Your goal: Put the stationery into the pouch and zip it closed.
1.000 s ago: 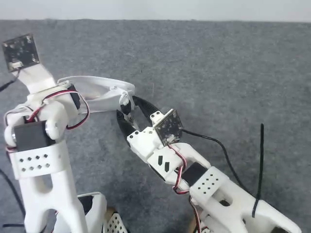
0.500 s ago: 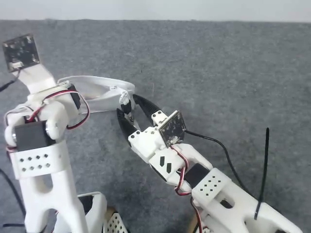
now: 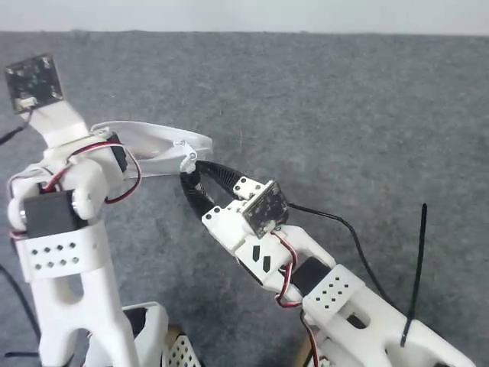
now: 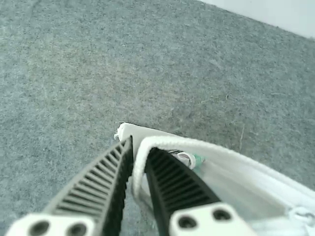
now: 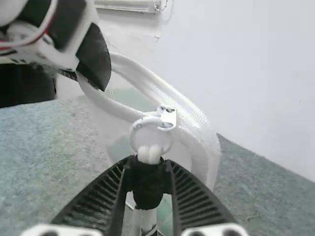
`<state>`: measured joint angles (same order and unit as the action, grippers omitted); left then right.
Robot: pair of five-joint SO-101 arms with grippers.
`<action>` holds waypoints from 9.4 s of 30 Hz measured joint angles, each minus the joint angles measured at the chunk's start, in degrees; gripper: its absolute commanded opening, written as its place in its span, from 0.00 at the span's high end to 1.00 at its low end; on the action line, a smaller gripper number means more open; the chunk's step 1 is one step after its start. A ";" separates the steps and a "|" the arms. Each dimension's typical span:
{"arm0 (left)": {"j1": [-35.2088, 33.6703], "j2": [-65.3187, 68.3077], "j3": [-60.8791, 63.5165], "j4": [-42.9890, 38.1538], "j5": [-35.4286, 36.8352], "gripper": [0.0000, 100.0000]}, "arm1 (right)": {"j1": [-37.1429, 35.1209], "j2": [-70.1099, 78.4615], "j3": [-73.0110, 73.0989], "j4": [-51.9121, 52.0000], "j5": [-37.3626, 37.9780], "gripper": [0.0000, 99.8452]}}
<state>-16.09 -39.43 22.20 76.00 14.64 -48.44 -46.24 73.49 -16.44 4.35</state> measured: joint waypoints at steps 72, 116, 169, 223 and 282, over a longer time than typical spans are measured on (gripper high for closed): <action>24.53 -42.81 14.24 11.96 -28.31 0.71 | 5.27 -47.21 -11.69 67.69 12.66 0.99; 47.30 -42.11 41.41 -9.93 -36.22 0.99 | 12.40 -51.43 -12.04 73.14 12.66 0.99; 40.00 -42.99 46.07 -18.02 -30.86 0.99 | 24.09 -37.10 -21.71 75.43 6.68 0.87; 40.00 -42.99 46.07 -18.02 -30.86 0.99 | 12.92 -35.43 -9.49 63.30 6.68 0.87; 40.09 -42.99 46.07 -18.02 -30.86 0.99 | 34.29 -35.43 -9.93 55.91 4.31 0.99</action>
<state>24.00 -82.42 68.26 57.98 -16.22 -14.15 -81.67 63.56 39.47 8.66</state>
